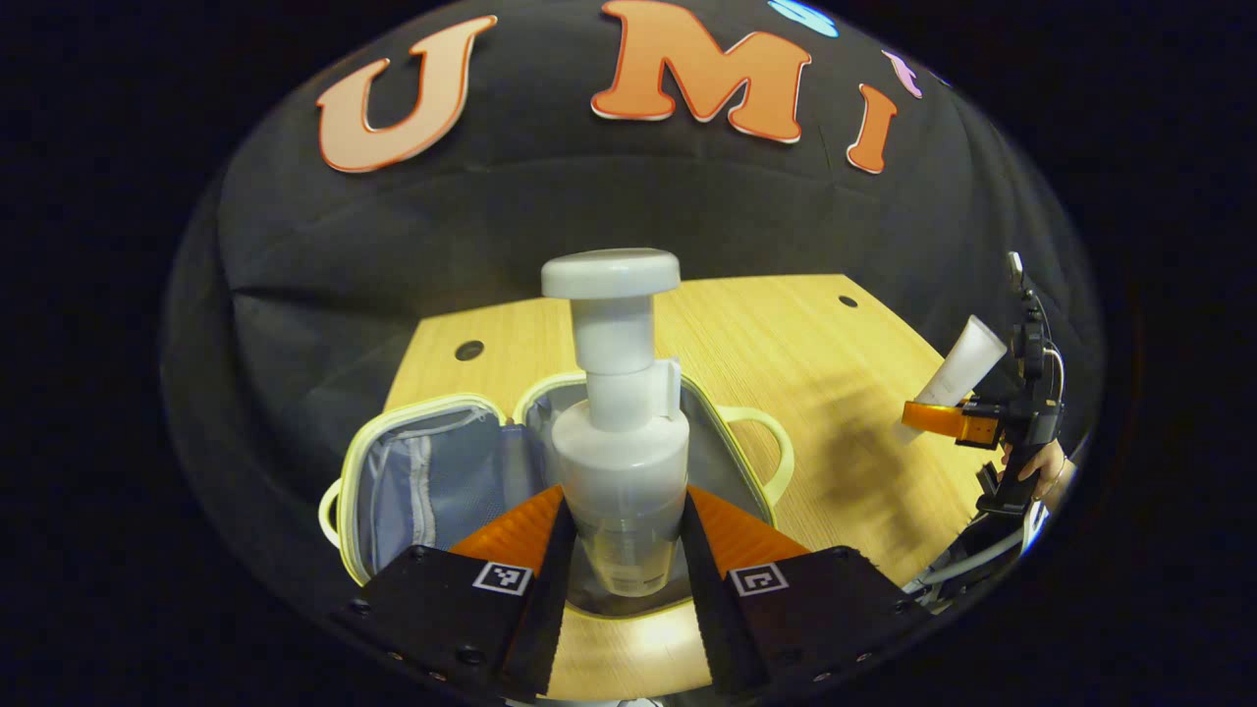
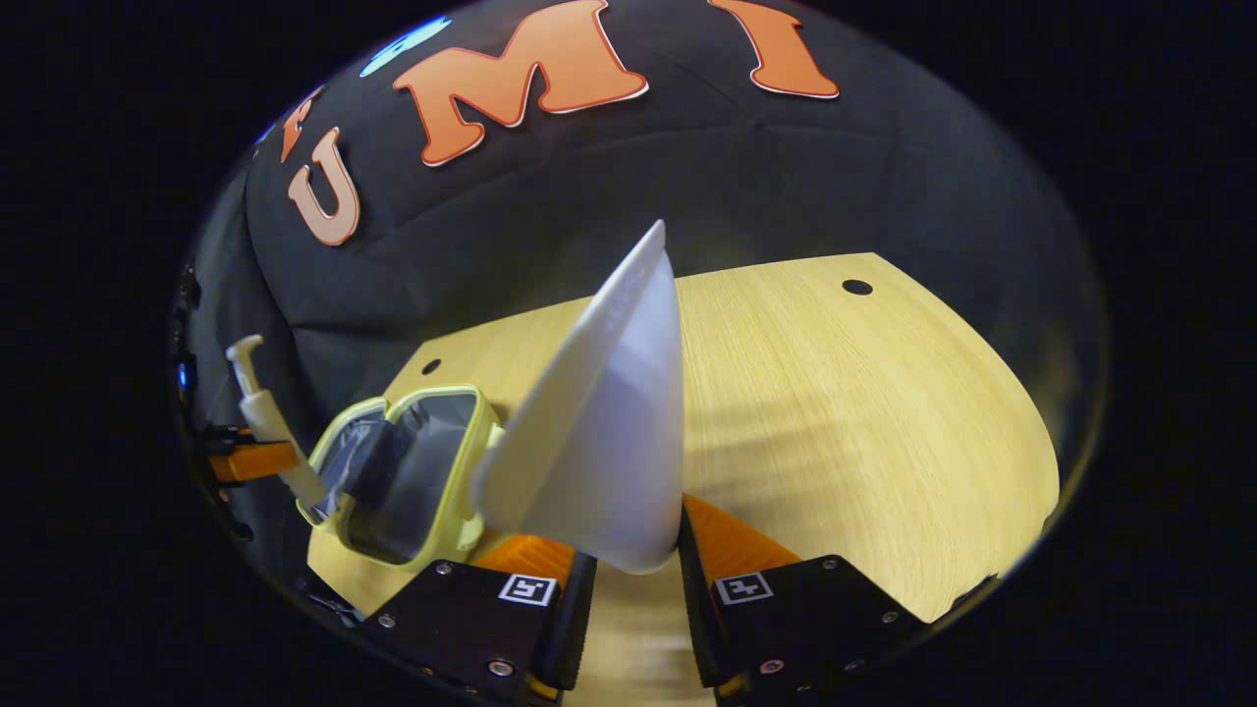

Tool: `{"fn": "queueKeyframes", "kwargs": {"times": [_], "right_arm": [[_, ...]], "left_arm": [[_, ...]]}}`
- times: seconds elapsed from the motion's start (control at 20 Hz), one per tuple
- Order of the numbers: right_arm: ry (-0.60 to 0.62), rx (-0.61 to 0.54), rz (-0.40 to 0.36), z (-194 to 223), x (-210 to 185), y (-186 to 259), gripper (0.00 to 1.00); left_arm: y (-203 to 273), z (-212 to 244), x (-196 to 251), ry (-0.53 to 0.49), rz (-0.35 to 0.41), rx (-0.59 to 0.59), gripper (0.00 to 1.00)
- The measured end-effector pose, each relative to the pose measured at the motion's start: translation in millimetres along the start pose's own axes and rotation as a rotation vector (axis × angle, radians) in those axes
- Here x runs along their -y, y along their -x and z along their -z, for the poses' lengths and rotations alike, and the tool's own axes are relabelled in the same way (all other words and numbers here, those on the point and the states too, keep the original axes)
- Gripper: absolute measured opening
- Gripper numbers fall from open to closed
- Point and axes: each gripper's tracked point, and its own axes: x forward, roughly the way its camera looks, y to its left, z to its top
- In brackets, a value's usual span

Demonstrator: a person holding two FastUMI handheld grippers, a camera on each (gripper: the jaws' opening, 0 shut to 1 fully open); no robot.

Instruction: First open the suitcase, pack the skin care products into it, and then close the suitcase.

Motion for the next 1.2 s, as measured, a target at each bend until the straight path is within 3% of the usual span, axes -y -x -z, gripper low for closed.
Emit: {"fn": "queueKeyframes", "kwargs": {"times": [0.2, 0.4, 0.85, 1.2], "right_arm": [[-0.045, 0.009, -0.027, -1, -17, 24, 0.45], [-0.030, 0.010, 0.007, 4, -10, 37, 0.45], [-0.064, -0.013, 0.026, 15, -12, 47, 0.45], [-0.059, -0.013, 0.008, 11, -15, 47, 0.45]], "left_arm": [[-47, 27, -17, 0.048, 0.062, -0.188, 0.59], [-76, 47, -32, 0.113, 0.056, -0.295, 0.59], [-112, 68, -32, 0.083, 0.062, -0.424, 0.59], [-128, 67, -30, 0.064, 0.054, -0.447, 0.61]]}}
